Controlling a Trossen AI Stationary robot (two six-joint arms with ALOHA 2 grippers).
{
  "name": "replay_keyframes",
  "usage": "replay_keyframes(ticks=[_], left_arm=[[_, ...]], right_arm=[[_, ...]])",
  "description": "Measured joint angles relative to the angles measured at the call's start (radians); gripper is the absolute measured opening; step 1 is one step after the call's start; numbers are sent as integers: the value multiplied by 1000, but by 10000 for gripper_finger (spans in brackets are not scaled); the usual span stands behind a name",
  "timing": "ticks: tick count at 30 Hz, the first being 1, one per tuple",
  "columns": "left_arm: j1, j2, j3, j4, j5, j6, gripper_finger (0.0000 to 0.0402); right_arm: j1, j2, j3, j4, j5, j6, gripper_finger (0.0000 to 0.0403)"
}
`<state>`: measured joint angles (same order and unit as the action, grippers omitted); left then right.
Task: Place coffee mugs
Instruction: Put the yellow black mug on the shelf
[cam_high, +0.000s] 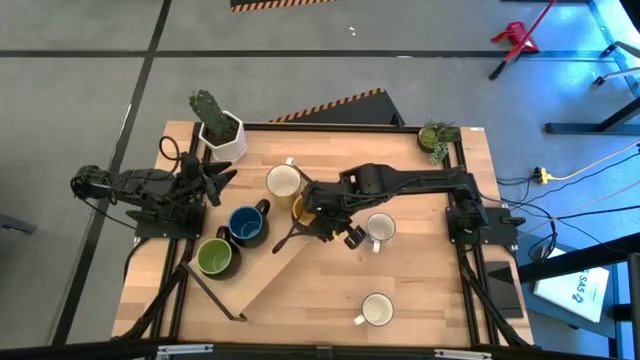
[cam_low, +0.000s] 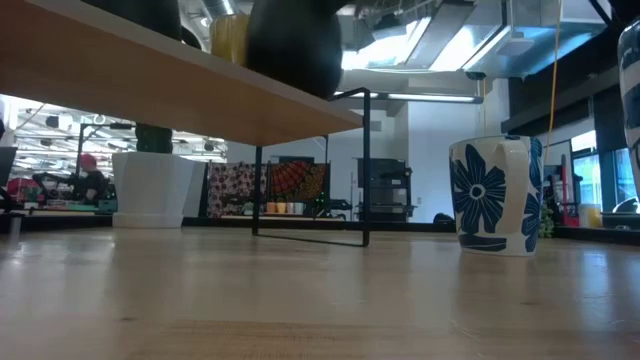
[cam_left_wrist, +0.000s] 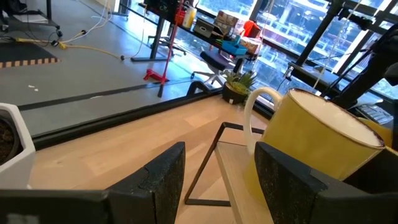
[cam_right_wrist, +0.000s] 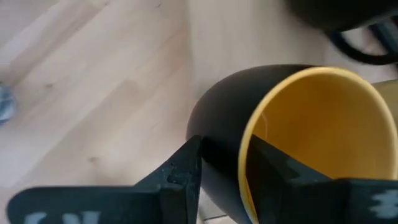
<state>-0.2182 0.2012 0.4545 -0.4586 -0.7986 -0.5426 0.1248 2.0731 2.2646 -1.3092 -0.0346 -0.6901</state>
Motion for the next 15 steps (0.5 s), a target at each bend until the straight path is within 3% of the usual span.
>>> replay_keyframes(ticks=[5,15], left_arm=[[0,0,0,1,0,-5,188],[0,0,0,6,34,-28,188]], right_arm=[[-1,3,-2,46,61,-26,101],[5,3,-2,-36,43,83,101]])
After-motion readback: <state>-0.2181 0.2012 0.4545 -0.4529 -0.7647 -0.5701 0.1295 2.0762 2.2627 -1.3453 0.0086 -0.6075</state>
